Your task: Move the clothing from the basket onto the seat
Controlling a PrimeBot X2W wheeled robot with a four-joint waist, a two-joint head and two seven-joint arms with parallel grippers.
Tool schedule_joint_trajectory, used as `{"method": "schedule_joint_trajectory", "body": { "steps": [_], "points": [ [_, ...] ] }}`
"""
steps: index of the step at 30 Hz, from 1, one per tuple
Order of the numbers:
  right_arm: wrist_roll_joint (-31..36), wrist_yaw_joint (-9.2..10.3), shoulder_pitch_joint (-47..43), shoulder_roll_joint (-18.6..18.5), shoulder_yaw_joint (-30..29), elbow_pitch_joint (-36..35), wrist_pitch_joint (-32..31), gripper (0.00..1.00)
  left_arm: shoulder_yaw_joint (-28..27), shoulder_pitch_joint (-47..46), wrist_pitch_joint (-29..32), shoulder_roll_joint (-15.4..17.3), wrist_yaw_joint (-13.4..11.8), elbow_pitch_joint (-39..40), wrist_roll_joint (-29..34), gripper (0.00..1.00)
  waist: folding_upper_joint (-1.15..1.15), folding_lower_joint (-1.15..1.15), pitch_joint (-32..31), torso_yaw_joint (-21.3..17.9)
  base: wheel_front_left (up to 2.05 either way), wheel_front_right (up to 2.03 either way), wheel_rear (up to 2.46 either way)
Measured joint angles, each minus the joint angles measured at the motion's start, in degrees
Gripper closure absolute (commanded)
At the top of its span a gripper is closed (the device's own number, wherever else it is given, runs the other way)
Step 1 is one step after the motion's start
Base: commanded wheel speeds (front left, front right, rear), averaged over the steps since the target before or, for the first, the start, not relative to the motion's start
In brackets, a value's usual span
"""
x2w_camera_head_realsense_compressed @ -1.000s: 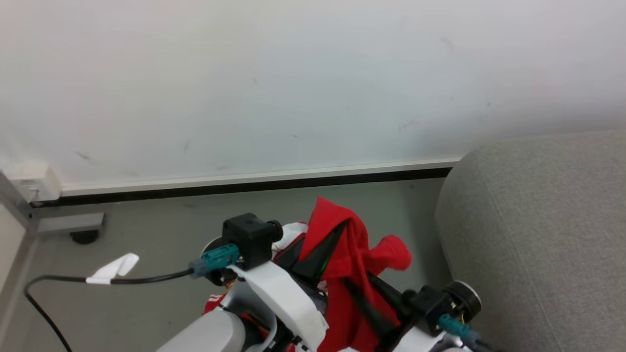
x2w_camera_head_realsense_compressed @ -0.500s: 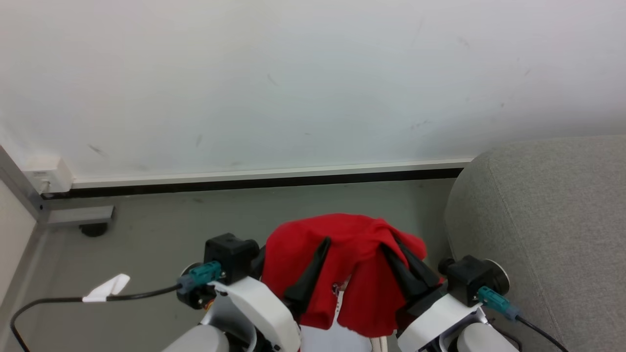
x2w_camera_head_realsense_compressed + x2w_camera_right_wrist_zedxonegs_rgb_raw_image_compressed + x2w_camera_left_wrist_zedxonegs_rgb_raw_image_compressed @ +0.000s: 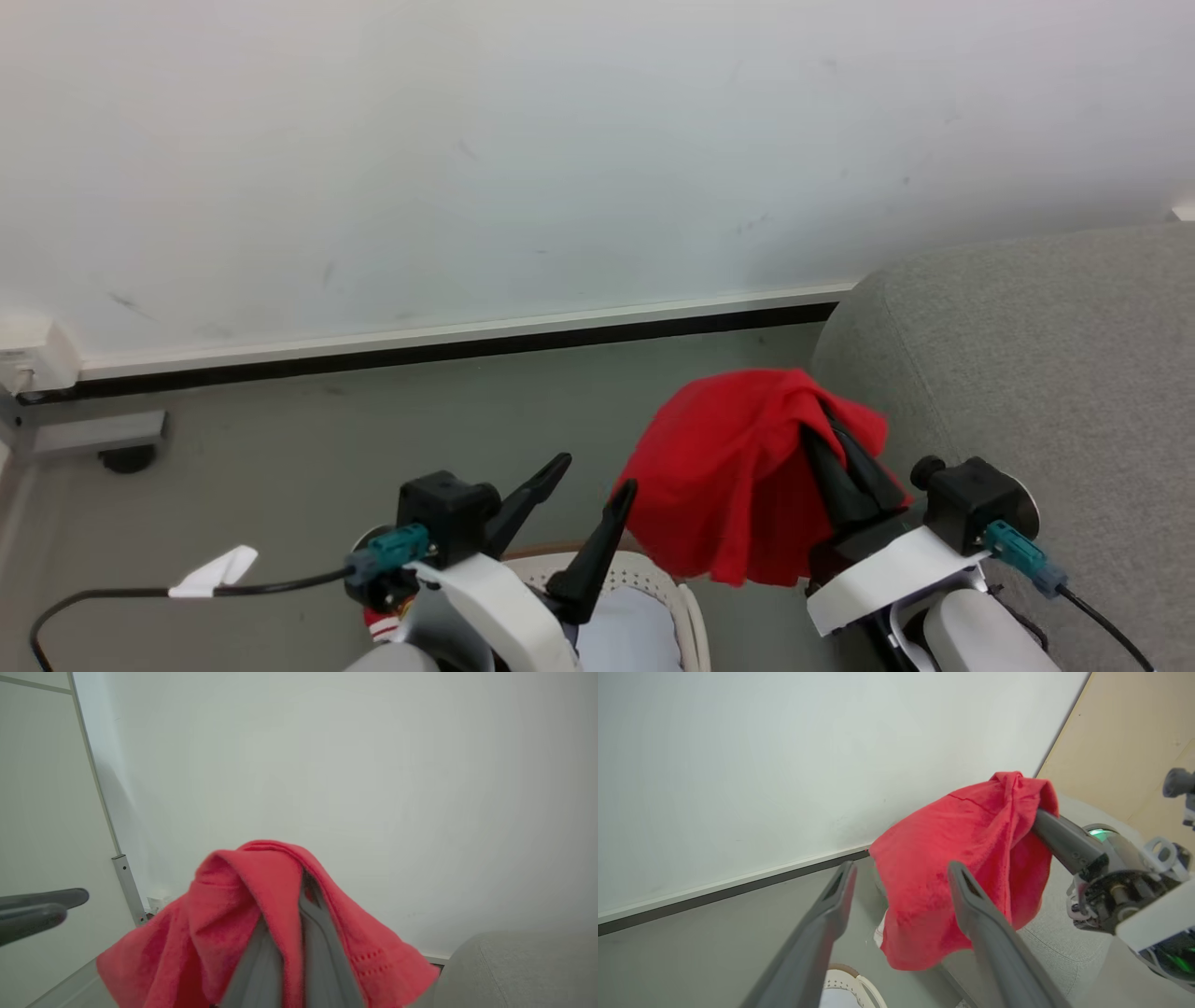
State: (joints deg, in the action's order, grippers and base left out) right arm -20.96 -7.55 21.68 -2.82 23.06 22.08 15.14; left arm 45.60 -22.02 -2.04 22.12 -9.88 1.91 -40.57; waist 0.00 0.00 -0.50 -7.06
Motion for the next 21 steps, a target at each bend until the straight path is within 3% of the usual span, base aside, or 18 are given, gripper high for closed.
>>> {"method": "schedule_joint_trajectory", "body": {
  "steps": [9, 21],
  "points": [
    [1.5, 0.0, -1.6, 0.0, -4.4, -2.3, 0.0, 1.0, 0.7, 0.3, -1.1, 0.1, 0.4, 0.5, 0.4, 0.0, 0.0, 0.0, 0.3, -4.2, 0.0, 0.0, 0.0],
    [3.3, 0.0, -3.4, 0.0, -7.8, -5.0, 0.0, 1.0, 1.9, 0.5, -3.3, -0.2, 1.2, 1.0, 1.7, 0.0, 0.0, 0.0, 1.8, -13.2, 0.0, 0.0, 0.0]
  ]
}}
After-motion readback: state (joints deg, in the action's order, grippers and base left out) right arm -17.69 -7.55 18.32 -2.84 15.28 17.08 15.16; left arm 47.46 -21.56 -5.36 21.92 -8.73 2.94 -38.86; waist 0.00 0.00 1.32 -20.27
